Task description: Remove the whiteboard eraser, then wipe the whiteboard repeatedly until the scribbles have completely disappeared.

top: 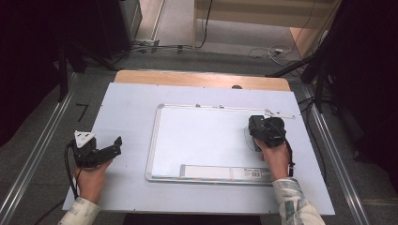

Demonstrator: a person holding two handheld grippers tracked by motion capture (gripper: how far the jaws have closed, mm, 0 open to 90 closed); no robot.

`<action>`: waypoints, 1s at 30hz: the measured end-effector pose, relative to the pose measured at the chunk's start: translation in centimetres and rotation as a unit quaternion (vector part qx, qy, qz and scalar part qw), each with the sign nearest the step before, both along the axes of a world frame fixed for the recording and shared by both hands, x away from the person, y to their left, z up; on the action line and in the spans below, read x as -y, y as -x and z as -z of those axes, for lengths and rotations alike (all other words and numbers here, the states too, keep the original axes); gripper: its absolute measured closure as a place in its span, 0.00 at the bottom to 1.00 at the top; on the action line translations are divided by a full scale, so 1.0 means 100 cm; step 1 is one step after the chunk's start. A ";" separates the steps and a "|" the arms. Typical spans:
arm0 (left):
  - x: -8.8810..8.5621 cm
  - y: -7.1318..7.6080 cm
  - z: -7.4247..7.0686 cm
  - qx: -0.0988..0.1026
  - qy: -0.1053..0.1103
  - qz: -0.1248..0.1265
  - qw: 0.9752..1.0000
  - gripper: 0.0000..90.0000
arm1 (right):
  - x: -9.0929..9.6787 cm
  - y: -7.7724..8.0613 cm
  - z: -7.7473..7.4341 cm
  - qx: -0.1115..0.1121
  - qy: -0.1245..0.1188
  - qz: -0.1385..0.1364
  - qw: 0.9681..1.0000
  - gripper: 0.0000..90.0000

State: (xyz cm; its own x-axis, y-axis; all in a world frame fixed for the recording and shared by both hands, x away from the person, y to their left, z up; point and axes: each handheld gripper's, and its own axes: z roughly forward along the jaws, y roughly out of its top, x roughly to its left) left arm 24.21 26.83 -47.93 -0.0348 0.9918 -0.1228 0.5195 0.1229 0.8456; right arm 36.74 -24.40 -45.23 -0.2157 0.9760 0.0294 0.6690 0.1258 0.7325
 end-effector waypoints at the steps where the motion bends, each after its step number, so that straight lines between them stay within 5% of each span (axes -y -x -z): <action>1: 0.000 0.000 0.000 0.000 0.000 0.000 1.000 0.08 | 0.000 0.000 0.000 0.000 0.000 0.001 1.000 0.41; 30: 0.000 0.001 0.000 0.000 0.001 -0.001 1.000 0.08 | -0.004 -0.001 0.005 -0.005 0.008 -0.001 1.000 0.41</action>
State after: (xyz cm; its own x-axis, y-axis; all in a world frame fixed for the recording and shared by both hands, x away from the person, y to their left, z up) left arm 24.13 26.87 -47.92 -0.0374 0.9915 -0.1245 0.5187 0.1257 0.8457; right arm 36.85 -24.02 -45.77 -0.2180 0.9758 0.0169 0.6764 0.1386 0.7234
